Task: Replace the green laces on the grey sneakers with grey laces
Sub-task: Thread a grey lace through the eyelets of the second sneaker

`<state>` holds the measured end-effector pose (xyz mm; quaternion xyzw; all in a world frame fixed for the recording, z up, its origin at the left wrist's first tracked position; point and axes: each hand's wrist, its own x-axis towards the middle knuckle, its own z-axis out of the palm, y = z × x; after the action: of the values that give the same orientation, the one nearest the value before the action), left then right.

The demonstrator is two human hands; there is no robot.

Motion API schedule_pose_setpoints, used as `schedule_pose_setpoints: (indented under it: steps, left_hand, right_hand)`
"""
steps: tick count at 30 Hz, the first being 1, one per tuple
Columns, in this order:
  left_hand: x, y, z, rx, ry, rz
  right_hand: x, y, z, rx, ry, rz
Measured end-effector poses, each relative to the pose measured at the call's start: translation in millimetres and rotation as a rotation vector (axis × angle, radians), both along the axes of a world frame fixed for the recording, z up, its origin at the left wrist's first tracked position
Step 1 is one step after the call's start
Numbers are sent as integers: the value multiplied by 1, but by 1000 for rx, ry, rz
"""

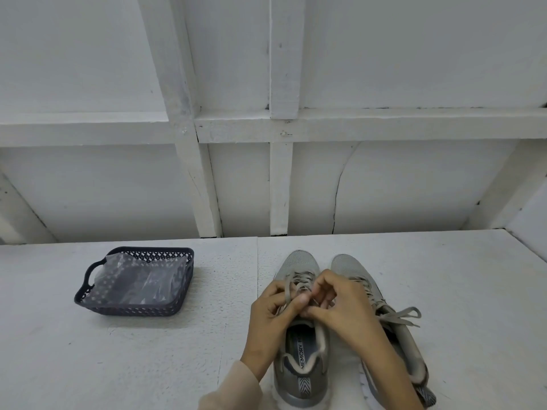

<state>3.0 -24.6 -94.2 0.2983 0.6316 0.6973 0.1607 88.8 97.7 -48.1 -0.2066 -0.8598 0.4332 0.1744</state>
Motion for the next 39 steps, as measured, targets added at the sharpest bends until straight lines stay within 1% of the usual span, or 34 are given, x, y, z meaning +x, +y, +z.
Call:
schedule_pose_setpoints:
  steps: [6, 11, 15, 18, 20, 22, 24, 28, 30, 32, 34, 37, 39]
  left_hand:
    - [3, -12, -10, -24, 83, 79]
    - [7, -16, -13, -19, 102, 122]
    - [3, -21, -23, -41, 201, 124]
    - [0, -24, -27, -47, 353, 219]
    - [0, -25, -24, -15, 404, 255]
    - [0, -25, -22, -27, 451, 257]
    - [1, -25, -22, -88, 495, 232]
    - [1, -18, -17, -318, 628, 231]
    - [1, -13, -13, -345, 663, 256]
    - [1, -12, -6, -316, 588, 246]
    - [1, -13, -1, -234, 469, 187]
    - [3, -20, 13, -111, 295, 105]
    - [4, -26, 26, -52, 221, 28]
  right_hand:
    - [-1, -5, -22, 232, 11, -8]
    - [4, -8, -27, 279, 80, -9]
    - [10, -6, -28, 224, 85, -30]
    - [14, -4, -24, 145, 44, -43]
    - [15, -4, -23, 109, 28, -45]
    - [15, -4, -21, 70, 23, -46]
    - [16, -4, -19, 45, 8, -33]
    - [18, -2, -14, -31, -15, 0]
    - [21, -2, -12, -63, -11, 2]
    - [24, -3, -9, -115, -7, 11]
    - [29, -3, -6, -229, 14, 32]
    - [34, -6, 3, -371, 105, 16]
    - [37, -10, 15, -433, 175, 0]
